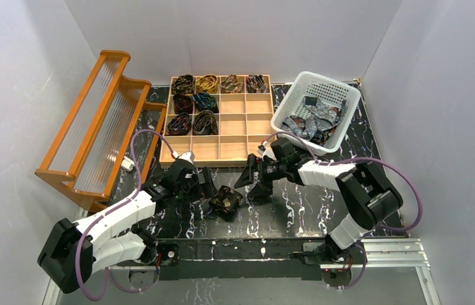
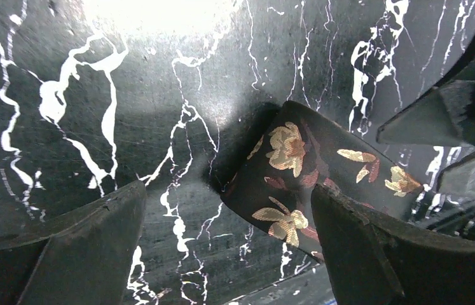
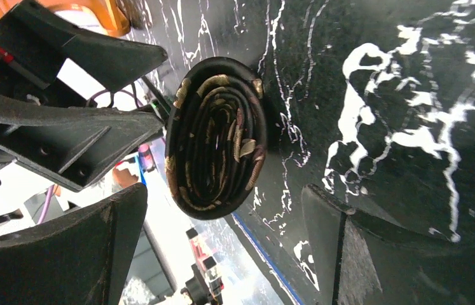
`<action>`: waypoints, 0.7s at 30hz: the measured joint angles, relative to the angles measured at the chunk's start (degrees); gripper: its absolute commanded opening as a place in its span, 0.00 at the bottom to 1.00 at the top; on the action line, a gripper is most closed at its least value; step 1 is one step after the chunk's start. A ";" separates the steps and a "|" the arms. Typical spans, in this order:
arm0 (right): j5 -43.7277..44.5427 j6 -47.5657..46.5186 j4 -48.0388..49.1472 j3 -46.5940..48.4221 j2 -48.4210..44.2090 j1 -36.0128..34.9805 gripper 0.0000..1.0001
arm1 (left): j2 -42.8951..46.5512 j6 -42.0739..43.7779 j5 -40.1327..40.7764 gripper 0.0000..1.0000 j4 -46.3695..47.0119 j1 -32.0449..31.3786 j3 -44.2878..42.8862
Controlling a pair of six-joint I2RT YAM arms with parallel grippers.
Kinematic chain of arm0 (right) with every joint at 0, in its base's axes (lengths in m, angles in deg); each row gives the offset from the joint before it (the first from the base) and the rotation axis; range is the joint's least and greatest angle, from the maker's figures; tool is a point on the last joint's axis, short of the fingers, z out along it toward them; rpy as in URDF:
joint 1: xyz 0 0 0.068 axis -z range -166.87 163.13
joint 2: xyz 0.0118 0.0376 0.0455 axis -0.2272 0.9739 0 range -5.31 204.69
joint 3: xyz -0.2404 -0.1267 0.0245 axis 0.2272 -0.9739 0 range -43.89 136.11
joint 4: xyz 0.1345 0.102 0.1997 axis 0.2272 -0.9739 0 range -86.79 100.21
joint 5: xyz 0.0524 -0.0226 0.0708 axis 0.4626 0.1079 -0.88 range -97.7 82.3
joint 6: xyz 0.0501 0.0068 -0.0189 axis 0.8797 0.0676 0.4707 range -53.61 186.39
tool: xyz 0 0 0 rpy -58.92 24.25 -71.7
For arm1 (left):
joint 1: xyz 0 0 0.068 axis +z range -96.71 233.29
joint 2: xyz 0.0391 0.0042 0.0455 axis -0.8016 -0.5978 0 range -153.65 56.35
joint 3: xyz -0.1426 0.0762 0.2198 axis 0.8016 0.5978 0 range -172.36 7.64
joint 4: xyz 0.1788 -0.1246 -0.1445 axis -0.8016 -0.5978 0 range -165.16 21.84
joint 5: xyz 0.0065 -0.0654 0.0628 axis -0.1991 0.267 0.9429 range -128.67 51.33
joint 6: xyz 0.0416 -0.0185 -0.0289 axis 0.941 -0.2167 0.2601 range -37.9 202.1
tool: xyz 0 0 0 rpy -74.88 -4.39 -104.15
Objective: Roll the ties
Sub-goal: Roll the tie at the center of the board.
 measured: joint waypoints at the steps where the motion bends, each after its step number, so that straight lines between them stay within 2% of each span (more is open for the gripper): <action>1: -0.46 0.11 0.13 0.33 0.68 -0.59 0.99 | 0.11 -0.70 -1.70 0.98 1.01 0.85 0.90; 5: -1.95 0.48 1.29 2.45 3.34 -2.62 0.99 | 0.35 -2.91 -6.38 0.98 4.55 3.37 4.44; 12: -3.56 1.14 2.47 4.72 5.84 -3.96 0.99 | 0.79 -5.22 -11.17 0.98 9.81 4.11 7.93; 21: -4.57 0.31 2.25 7.58 11.26 -5.79 0.99 | -0.04 -5.66 -13.55 0.98 12.70 4.13 8.92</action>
